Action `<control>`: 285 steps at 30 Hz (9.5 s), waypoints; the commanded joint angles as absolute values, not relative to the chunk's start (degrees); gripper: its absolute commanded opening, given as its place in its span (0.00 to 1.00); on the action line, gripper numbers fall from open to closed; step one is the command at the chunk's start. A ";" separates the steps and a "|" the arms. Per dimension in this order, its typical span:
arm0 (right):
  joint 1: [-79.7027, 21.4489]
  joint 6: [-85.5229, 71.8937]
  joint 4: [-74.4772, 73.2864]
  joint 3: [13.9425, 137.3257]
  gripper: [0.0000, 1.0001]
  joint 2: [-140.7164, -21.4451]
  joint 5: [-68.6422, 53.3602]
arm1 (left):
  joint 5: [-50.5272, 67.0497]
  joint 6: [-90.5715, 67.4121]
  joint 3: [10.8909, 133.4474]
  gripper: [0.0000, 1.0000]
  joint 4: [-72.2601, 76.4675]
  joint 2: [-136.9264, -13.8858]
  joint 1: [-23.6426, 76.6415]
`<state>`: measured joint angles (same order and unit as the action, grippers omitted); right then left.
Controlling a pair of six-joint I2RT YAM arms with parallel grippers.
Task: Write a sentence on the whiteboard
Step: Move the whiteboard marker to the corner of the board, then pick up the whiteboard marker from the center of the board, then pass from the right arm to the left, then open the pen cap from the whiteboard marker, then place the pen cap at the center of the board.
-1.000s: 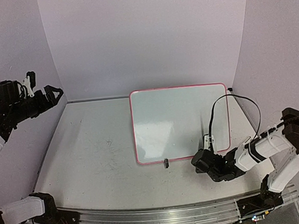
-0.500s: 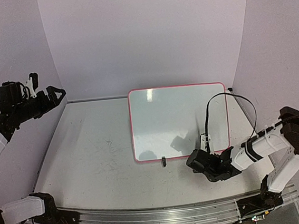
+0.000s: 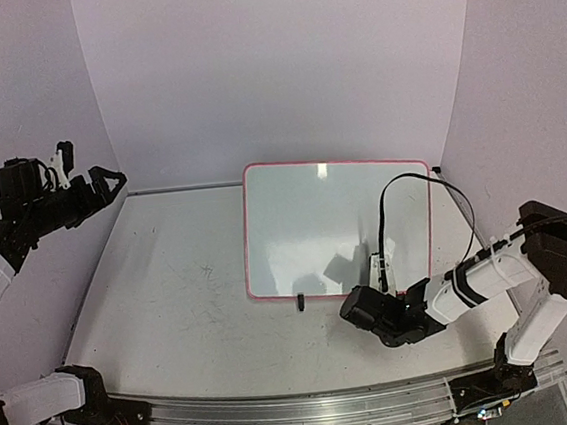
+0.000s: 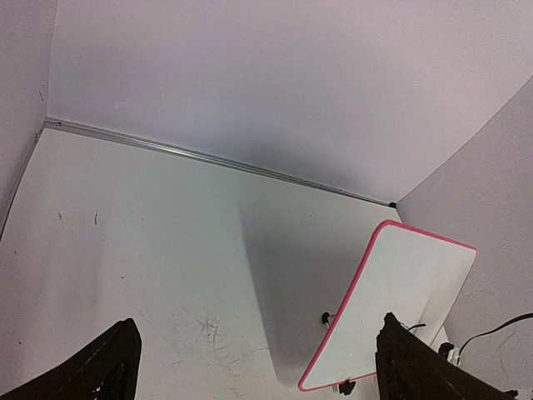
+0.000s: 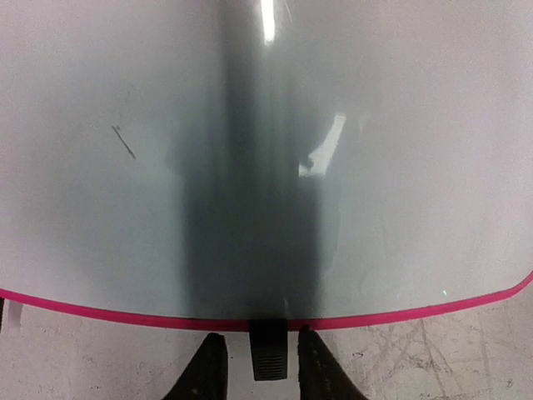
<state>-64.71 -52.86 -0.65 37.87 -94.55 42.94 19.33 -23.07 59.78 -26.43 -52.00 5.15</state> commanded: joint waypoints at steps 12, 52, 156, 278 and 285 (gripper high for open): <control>-61.87 -43.72 -12.83 37.35 0.69 -60.24 51.34 | 20.69 -23.77 59.89 0.99 -23.56 -53.21 4.95; 7.32 -59.25 -26.71 55.19 0.77 -91.02 5.48 | 21.27 -24.41 57.40 0.99 -22.70 -54.97 5.01; -50.26 -47.27 61.40 36.90 0.00 -64.22 -16.93 | 17.51 -33.98 58.31 0.46 33.06 -85.14 65.04; -46.45 -16.85 8.17 50.39 0.04 -54.08 -5.88 | -26.49 -42.21 38.59 0.00 -14.97 -81.89 53.61; -46.48 -16.90 6.28 49.91 0.00 -52.55 -0.17 | -26.91 -43.59 36.14 0.00 -10.87 -85.97 53.65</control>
